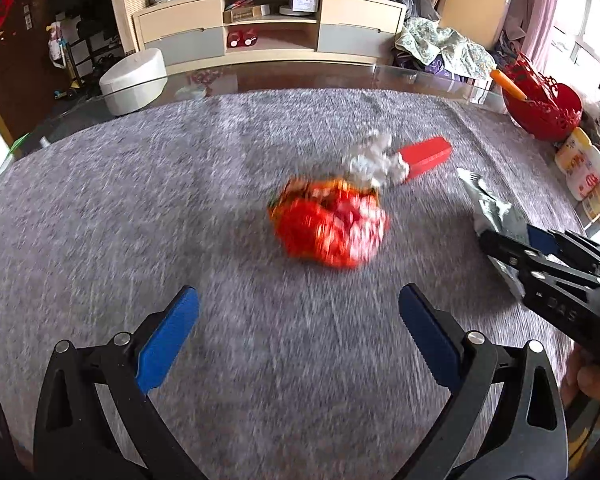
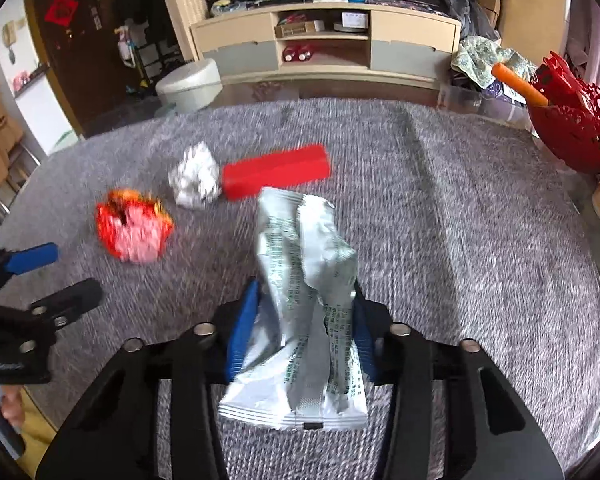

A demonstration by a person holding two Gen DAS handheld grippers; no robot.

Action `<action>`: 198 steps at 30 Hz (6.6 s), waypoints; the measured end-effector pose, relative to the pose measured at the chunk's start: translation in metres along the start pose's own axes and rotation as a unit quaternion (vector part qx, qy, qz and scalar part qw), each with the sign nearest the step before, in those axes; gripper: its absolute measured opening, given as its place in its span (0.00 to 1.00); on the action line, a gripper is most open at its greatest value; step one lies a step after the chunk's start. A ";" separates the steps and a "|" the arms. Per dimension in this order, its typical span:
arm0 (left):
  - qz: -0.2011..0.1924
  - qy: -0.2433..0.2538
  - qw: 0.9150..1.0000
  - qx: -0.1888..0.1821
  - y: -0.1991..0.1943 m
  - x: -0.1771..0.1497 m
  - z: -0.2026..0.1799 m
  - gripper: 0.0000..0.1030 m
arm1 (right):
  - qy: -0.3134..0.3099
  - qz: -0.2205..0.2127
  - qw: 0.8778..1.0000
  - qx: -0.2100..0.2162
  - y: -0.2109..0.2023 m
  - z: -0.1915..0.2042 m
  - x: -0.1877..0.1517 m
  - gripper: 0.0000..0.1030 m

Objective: Collect trash
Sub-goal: 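Grasp the red snack wrapper with the left tool while the right tool grasps the white-green packet, then lower the wrapper and packet into the bin and open both tools, then grasp the crumpled white tissue with the left tool while the right tool grasps the red block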

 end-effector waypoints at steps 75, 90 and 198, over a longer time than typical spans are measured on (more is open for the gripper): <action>0.091 0.006 0.994 -0.057 -0.070 -0.281 -0.037 0.60 | 0.007 0.089 0.995 0.039 -0.079 0.059 -0.230 0.24; 0.143 0.003 0.987 -0.077 -0.025 -0.290 -0.042 0.63 | 0.038 0.144 0.987 0.066 -0.029 0.057 -0.239 0.30; -0.008 0.065 0.997 -0.050 0.056 0.068 -0.040 0.28 | 0.040 0.050 0.997 0.049 0.076 -0.013 0.100 0.28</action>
Point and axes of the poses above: each gripper's, at about its wrist camera, not at the fingertips, and y roughly the way its jaws point, z to its left, x to its top, the point moved 1 cm from there along y, roughly the way its jaws point, and after that the axes turned 4 degrees about z, right-handed, at the moved point
